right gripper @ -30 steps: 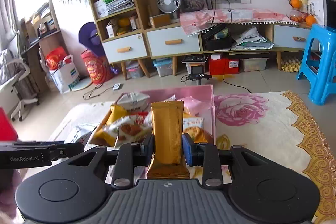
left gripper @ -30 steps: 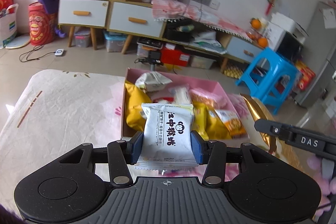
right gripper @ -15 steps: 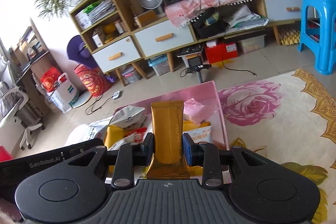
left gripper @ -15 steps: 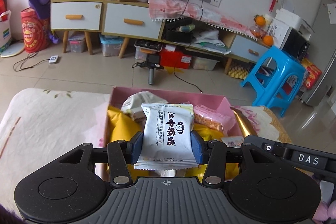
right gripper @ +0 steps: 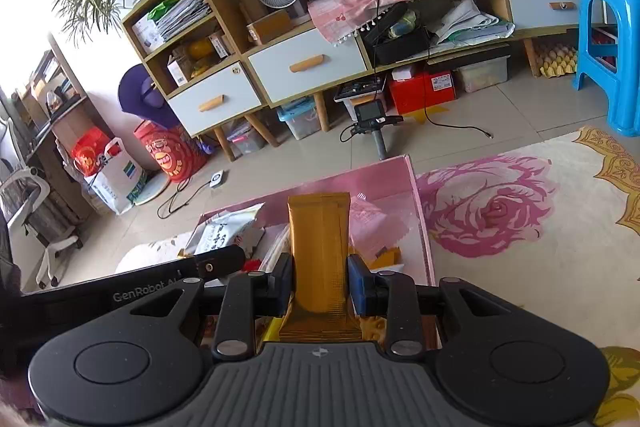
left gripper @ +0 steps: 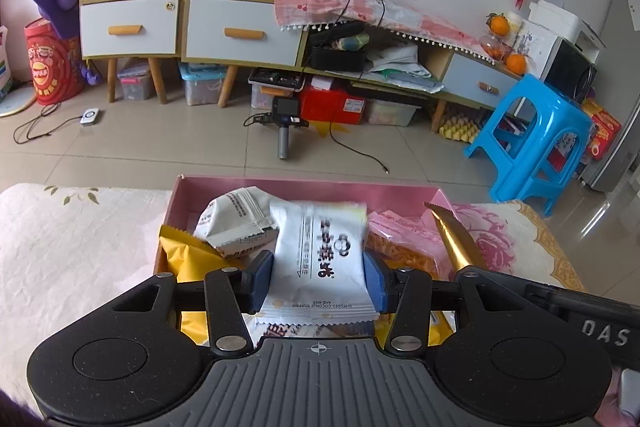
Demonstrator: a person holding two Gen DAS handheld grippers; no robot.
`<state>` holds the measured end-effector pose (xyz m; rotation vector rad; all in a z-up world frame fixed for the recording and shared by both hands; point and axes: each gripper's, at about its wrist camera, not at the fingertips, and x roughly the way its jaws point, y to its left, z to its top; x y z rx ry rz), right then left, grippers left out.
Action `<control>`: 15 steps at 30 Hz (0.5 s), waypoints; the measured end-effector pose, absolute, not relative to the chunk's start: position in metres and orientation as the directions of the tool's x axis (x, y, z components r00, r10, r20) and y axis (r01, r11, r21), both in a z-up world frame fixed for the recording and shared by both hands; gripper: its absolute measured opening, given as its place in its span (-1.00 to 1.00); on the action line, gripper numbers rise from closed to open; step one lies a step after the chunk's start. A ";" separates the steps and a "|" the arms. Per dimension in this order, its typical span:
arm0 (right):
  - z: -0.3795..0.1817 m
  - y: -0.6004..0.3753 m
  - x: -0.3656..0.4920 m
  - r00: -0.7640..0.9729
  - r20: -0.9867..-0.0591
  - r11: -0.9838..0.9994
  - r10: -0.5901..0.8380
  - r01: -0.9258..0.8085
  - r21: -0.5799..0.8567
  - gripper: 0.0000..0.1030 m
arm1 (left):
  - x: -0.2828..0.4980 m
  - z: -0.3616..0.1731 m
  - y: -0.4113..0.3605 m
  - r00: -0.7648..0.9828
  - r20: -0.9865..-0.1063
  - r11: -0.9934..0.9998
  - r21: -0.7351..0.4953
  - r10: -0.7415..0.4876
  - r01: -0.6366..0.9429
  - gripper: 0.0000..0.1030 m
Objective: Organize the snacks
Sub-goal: 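Open both tools to drop the white packet and wafer bar in the box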
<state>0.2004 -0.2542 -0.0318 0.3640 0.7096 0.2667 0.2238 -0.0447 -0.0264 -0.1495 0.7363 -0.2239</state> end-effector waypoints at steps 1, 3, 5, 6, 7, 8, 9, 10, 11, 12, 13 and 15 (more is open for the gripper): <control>-0.032 -0.256 0.201 0.732 -0.576 0.898 0.365 -0.115 0.424 -0.55 | 0.224 -0.027 -0.044 0.720 -0.644 0.964 -0.217 -0.259 0.153 -0.08; -0.034 -0.259 0.202 0.739 -0.565 0.888 0.367 -0.098 0.449 -0.43 | 0.225 -0.027 -0.042 0.721 -0.638 0.960 -0.237 -0.271 0.151 0.02; -0.035 -0.263 0.203 0.742 -0.561 0.880 0.366 -0.081 0.467 -0.37 | 0.223 -0.027 -0.038 0.725 -0.631 0.957 -0.251 -0.275 0.144 0.19; -0.035 -0.264 0.204 0.741 -0.563 0.879 0.366 -0.077 0.470 -0.34 | 0.222 -0.027 -0.037 0.725 -0.631 0.957 -0.252 -0.276 0.144 0.19; -0.035 -0.264 0.204 0.740 -0.566 0.880 0.363 -0.073 0.469 -0.34 | 0.220 -0.027 -0.036 0.724 -0.632 0.957 -0.252 -0.277 0.146 0.20; -0.035 -0.265 0.204 0.740 -0.568 0.882 0.360 -0.071 0.466 -0.34 | 0.218 -0.027 -0.035 0.722 -0.634 0.957 -0.250 -0.277 0.147 0.23; -0.035 -0.265 0.204 0.741 -0.569 0.883 0.358 -0.071 0.464 -0.34 | 0.216 -0.027 -0.034 0.722 -0.634 0.958 -0.247 -0.276 0.149 0.26; -0.034 -0.266 0.203 0.740 -0.570 0.883 0.358 -0.071 0.464 -0.34 | 0.213 -0.026 -0.034 0.724 -0.634 0.959 -0.242 -0.273 0.150 0.31; -0.034 -0.266 0.202 0.739 -0.570 0.883 0.359 -0.071 0.464 -0.33 | 0.210 -0.024 -0.033 0.726 -0.633 0.960 -0.236 -0.269 0.151 0.33; -0.032 -0.266 0.200 0.739 -0.569 0.883 0.359 -0.073 0.463 -0.32 | 0.207 -0.022 -0.032 0.728 -0.632 0.961 -0.229 -0.267 0.153 0.34; -0.031 -0.266 0.199 0.740 -0.569 0.884 0.360 -0.076 0.460 -0.30 | 0.203 -0.020 -0.031 0.729 -0.631 0.962 -0.224 -0.266 0.157 0.37; -0.026 -0.265 0.195 0.742 -0.565 0.888 0.360 -0.086 0.452 -0.27 | 0.195 -0.015 -0.029 0.732 -0.627 0.963 -0.214 -0.266 0.166 0.44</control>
